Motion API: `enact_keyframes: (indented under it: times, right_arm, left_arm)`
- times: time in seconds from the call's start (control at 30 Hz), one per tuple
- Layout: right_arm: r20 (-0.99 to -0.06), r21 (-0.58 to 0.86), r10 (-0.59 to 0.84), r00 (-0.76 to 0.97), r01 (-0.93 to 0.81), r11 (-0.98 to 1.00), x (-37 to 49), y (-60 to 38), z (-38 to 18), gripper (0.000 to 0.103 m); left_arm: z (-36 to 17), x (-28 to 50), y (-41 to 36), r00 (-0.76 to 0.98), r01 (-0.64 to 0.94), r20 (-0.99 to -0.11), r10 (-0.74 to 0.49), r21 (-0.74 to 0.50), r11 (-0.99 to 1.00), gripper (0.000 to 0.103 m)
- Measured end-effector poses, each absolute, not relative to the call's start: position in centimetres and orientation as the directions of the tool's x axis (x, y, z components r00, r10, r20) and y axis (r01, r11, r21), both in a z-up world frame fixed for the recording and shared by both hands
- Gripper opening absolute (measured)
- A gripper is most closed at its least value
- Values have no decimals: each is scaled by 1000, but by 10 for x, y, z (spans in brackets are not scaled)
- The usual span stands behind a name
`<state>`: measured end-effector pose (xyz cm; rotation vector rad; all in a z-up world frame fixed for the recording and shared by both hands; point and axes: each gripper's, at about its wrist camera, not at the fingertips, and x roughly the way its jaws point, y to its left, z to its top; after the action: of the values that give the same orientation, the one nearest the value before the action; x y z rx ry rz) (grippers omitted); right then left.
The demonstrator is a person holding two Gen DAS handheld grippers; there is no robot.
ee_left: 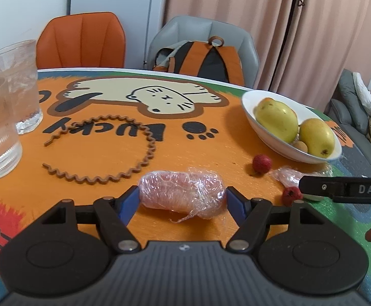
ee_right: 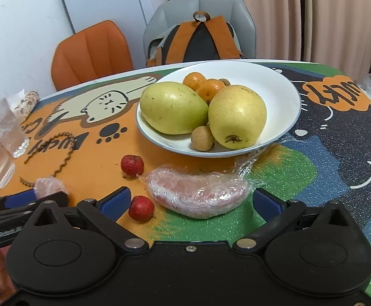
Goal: Organize fruits
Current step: 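Lift the wrapped item with the right tool while the left tool holds its wrapped item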
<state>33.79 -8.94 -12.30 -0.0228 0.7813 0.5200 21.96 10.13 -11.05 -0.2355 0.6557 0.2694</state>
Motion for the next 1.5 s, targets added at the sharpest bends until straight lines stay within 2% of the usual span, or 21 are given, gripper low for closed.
enact_keyframes:
  times: [0.27,0.63,0.8,0.87,0.97,1.5]
  right_arm:
    - [-705,132,351,617,-371,919,351,-72,-130,103]
    - [-712,8,223,666,-310,951,350,-50,-136,103]
    - [-707,3,211,676,-295,955,349,-47,-136,102]
    - [-702,2,211,680,-294,956,348,-48,-136,96]
    - [-696,4,217,684,-298,954,346,-51,-135,94]
    - [-668,54,251,701,-290,955,341,-96,-126,92]
  left_arm:
    - [-106,213,119,766,-344,-617,180,-157,926,71]
    - [-111,209,135,762,-363,-623,178,-183,914,71]
    - [-112,209,136,762,-359,-625,171,-187,915,71]
    - [-112,210,136,762,-357,-625,170,-187,915,71]
    - [-111,210,135,762,-358,-624,171,-186,915,71]
    - [-98,217,112,784,-323,-602,153,-184,928,71]
